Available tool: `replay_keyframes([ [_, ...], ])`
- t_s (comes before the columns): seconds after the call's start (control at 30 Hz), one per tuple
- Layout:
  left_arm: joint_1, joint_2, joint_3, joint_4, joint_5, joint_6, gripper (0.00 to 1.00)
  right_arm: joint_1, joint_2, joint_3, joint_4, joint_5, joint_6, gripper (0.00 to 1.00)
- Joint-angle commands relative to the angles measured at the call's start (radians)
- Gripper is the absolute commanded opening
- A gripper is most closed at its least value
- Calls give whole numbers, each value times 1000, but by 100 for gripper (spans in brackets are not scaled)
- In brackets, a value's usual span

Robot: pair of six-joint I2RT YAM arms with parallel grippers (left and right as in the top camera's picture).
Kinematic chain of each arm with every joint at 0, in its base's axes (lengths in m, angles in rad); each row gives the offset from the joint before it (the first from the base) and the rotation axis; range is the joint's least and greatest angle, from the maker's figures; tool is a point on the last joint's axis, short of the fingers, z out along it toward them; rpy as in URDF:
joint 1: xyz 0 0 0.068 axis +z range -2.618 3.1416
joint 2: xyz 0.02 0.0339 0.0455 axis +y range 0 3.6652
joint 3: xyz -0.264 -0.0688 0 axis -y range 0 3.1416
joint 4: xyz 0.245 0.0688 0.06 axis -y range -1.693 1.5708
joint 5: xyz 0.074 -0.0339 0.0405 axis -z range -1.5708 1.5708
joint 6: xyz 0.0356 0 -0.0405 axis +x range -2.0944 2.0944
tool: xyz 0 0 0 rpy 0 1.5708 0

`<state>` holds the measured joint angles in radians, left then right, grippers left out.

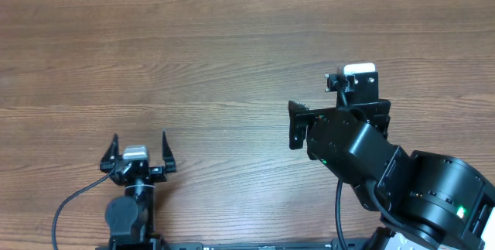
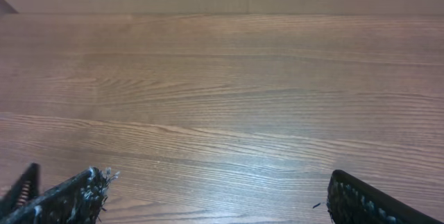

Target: Untangle cables

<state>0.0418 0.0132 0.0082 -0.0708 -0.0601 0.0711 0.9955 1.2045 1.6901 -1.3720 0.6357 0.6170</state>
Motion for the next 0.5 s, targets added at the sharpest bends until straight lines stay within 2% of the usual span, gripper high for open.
replay_keyframes([
  [0.0, 5, -10, -3, -8, 17, 53, 100, 4, -3, -6, 4, 8, 4, 100],
  [0.47, 5, -10, -3, -4, 27, 71, 100, 4, -3, -6, 4, 7, 4, 100],
])
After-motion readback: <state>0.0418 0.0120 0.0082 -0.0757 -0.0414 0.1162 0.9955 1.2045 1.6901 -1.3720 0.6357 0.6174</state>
